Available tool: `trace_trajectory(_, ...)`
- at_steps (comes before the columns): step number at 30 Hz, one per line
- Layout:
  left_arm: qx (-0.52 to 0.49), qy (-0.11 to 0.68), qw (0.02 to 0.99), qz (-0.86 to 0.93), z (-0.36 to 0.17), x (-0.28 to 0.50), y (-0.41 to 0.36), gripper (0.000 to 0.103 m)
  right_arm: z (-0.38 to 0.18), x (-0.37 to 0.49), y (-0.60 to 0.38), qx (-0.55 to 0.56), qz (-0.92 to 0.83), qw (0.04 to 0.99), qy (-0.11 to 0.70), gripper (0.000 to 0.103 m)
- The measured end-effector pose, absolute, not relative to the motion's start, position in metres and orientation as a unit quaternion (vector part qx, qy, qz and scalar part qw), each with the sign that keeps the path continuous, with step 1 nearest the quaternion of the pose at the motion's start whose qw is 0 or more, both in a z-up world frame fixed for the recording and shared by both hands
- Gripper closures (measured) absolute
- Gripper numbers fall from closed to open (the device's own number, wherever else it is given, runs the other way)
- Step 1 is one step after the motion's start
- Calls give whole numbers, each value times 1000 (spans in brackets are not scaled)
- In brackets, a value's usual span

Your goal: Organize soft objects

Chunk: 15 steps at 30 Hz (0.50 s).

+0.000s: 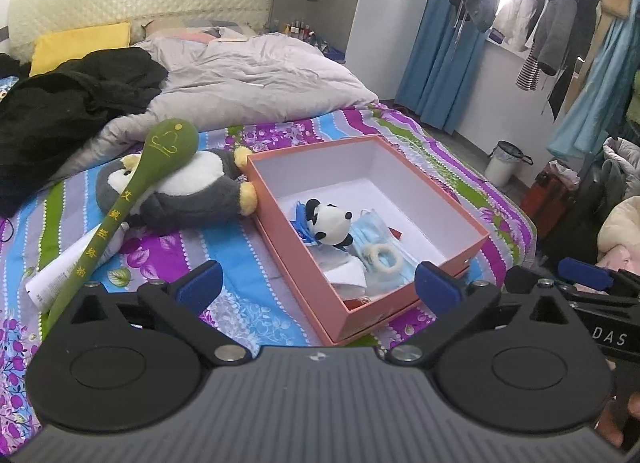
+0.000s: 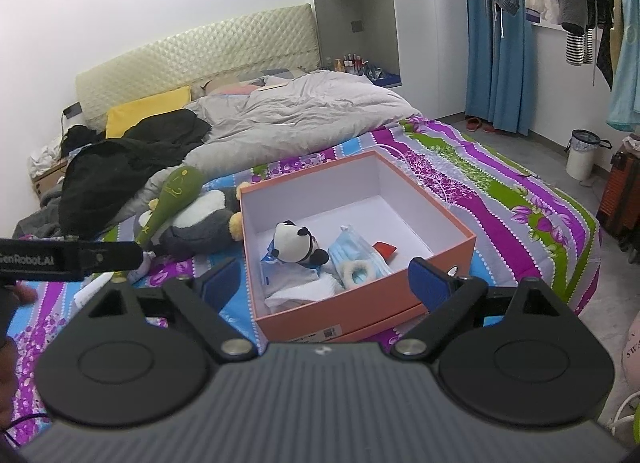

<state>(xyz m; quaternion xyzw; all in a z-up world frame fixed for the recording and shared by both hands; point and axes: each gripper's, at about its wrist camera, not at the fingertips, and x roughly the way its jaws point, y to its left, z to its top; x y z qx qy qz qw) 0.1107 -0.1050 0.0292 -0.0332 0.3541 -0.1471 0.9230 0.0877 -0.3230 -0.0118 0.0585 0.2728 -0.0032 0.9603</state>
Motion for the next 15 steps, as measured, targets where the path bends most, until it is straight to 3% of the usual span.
trace_trajectory(15,-33,353,924,-144,28,110,-103,0,-12,88,-322,58,-2,960,275,11)
